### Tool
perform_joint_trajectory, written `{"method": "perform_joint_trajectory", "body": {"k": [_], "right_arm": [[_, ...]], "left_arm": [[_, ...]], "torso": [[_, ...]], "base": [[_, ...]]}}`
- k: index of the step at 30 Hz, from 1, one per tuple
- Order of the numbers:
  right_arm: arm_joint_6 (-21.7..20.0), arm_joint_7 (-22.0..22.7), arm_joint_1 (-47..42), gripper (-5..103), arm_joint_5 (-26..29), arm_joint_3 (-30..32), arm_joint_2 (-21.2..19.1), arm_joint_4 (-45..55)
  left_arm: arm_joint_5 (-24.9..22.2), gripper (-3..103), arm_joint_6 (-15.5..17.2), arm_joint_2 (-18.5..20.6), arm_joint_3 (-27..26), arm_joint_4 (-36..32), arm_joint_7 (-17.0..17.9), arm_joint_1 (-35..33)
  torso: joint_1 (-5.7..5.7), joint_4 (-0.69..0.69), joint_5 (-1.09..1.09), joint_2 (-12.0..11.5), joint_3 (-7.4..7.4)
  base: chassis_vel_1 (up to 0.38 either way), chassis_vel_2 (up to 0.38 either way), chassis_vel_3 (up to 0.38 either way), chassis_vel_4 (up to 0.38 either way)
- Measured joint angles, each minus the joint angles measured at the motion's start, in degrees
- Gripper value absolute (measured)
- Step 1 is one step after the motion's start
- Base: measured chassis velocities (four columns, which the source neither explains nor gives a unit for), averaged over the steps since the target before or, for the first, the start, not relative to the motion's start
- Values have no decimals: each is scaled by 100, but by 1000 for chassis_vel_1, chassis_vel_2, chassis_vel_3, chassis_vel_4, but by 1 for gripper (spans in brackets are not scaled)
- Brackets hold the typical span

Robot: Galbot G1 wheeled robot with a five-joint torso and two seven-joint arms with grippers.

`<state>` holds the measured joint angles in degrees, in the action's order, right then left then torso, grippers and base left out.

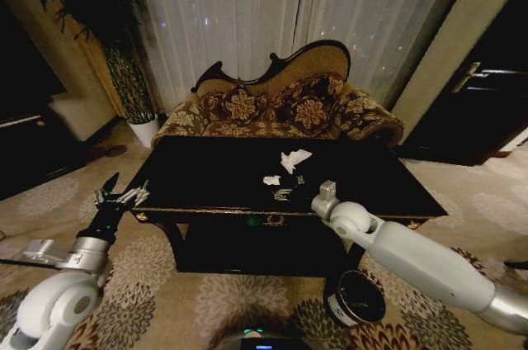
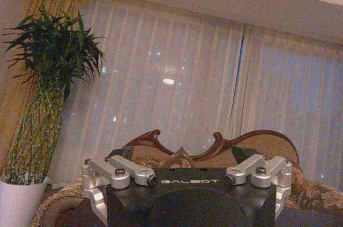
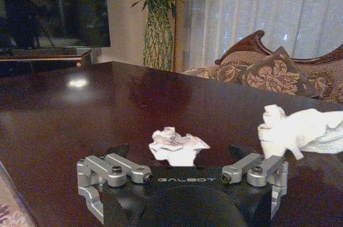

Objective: Move to the front of the table and place the trash on the table into the trash bin.

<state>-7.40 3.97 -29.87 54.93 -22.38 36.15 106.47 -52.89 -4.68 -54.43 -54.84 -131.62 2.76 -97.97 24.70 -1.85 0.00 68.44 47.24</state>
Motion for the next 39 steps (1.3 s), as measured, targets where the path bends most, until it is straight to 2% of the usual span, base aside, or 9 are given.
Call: {"method": "perform_joint_trajectory", "body": {"k": [12,16,18,22,24,28,30,33,39], "right_arm": [[-6,87,284,98,91,-331,289,-127],[15,146,301,78,213,-362,403,-185],[19,148,301,78,213,-364,410,-188],[35,152,306,56,206,-364,400,-191],[35,152,307,56,202,-362,389,-189],[43,140,298,34,162,-330,311,-152],[46,133,290,34,151,-325,292,-144],[51,129,269,18,133,-306,263,-125],[53,129,237,1,116,-296,259,-112]], "left_arm": [[0,100,0,0,0,0,0,0],[0,100,0,0,0,0,0,0],[0,100,0,0,0,0,0,0],[0,100,1,0,0,0,0,0],[0,100,0,0,0,0,0,0],[0,100,0,0,0,0,0,0],[0,100,0,0,0,0,0,0],[0,100,0,0,0,0,0,0],[0,100,0,0,0,0,0,0]], "torso": [[0,0,0,0,0],[0,0,0,0,0],[0,0,0,0,0],[0,0,0,0,0],[0,0,0,0,0],[0,1,0,0,0],[0,0,0,0,0],[0,0,1,0,0],[0,0,0,0,0]], "base": [[0,0,0,0],[0,0,0,0],[0,0,0,0],[0,0,0,0],[0,0,0,0],[0,0,0,0],[0,0,0,0],[0,0,0,0],[0,0,0,0]]}}
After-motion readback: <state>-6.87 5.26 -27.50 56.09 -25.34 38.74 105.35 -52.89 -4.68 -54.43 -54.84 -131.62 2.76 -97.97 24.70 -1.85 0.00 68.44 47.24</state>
